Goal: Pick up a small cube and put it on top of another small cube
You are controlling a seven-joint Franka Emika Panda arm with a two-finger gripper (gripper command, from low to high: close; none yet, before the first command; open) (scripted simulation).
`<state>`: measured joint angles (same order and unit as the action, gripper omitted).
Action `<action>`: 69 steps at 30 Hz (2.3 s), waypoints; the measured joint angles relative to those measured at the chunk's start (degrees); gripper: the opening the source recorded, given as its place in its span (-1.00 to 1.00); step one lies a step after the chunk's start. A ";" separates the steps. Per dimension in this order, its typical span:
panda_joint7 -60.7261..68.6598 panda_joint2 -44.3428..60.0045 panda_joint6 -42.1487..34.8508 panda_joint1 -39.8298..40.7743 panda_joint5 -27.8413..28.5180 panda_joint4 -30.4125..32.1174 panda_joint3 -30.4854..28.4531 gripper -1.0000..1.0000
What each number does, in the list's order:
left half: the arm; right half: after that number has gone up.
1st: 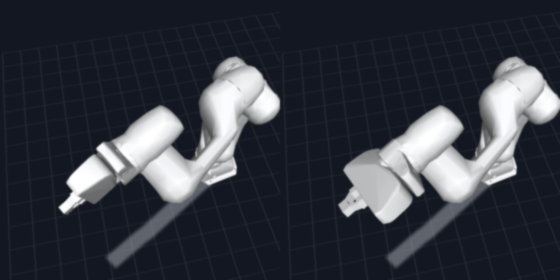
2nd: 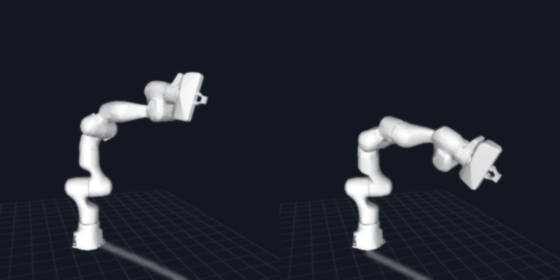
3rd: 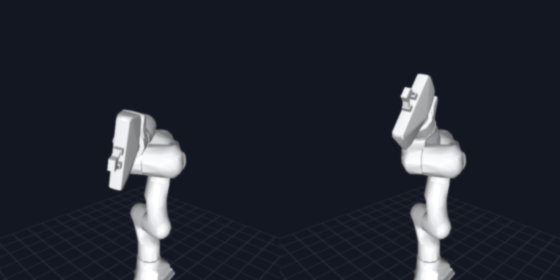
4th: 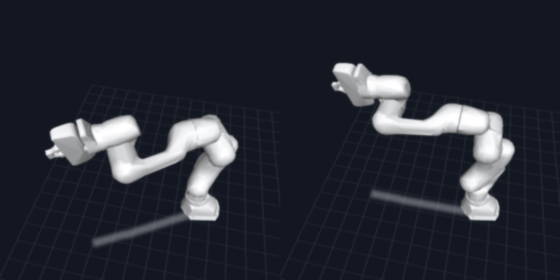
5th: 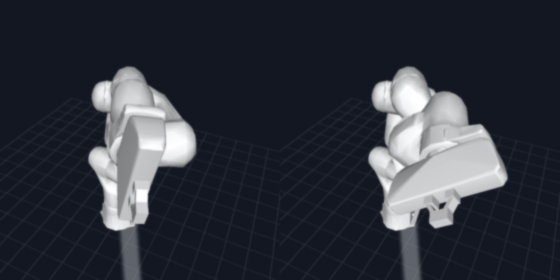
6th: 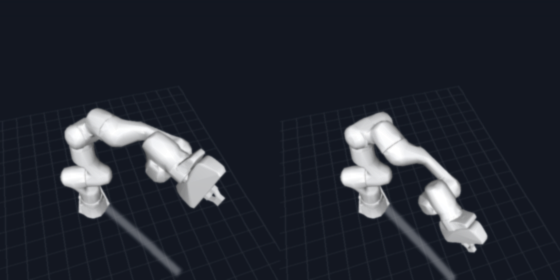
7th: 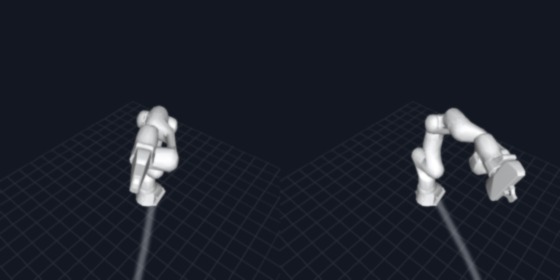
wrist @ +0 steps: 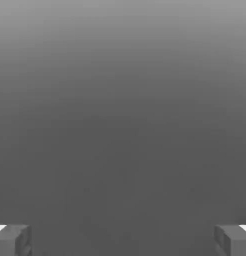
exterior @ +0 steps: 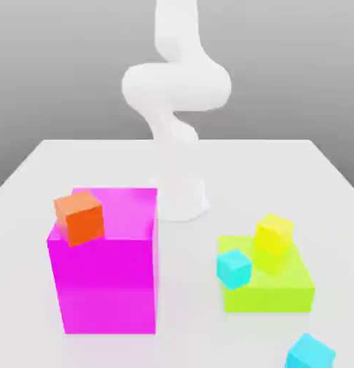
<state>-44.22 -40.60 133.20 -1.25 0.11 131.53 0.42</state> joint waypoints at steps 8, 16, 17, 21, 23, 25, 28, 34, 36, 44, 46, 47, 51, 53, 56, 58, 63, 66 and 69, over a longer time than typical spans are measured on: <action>5.24 16.96 4.62 -3.72 0.34 -0.81 1.77 0.00; 9.98 33.58 9.14 -6.92 1.23 -1.60 4.09 0.00; 10.52 35.66 9.70 -7.53 1.42 -1.70 4.43 0.00; 12.51 43.99 11.95 -9.67 2.40 -2.11 5.34 0.00; 13.43 48.16 13.07 -10.27 2.99 -2.31 5.79 0.00; 14.28 52.35 14.18 -10.87 3.70 -2.51 6.32 0.00; 15.43 58.64 15.84 -12.04 4.92 -2.83 7.04 0.00; 14.69 70.66 23.32 -14.08 7.61 -4.77 5.73 -1.00; 14.69 70.66 23.32 -14.07 7.61 -4.77 5.73 -1.00; 15.57 65.88 19.51 -13.38 6.44 -3.75 6.69 -1.00; 16.49 61.86 16.99 -12.83 5.72 -2.25 7.19 -1.00; 17.16 59.80 16.33 -12.51 5.64 -0.87 7.25 -1.00; 20.36 51.47 14.12 -11.28 4.93 5.17 7.33 -1.00; 22.27 47.28 13.09 -10.77 4.23 8.28 7.25 -1.00; 25.41 40.99 11.61 -9.63 2.82 12.96 7.35 -1.00; 27.67 36.80 10.60 -9.59 1.66 16.08 6.93 -1.00; 33.36 26.41 8.02 -10.35 -1.26 23.87 5.15 -1.00; 35.70 23.71 8.92 -10.81 -2.39 27.53 4.28 -1.00; 35.81 28.50 15.21 -10.65 -2.24 29.04 4.41 -1.00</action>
<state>-8.42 -12.11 148.41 -11.91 -2.12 160.57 4.83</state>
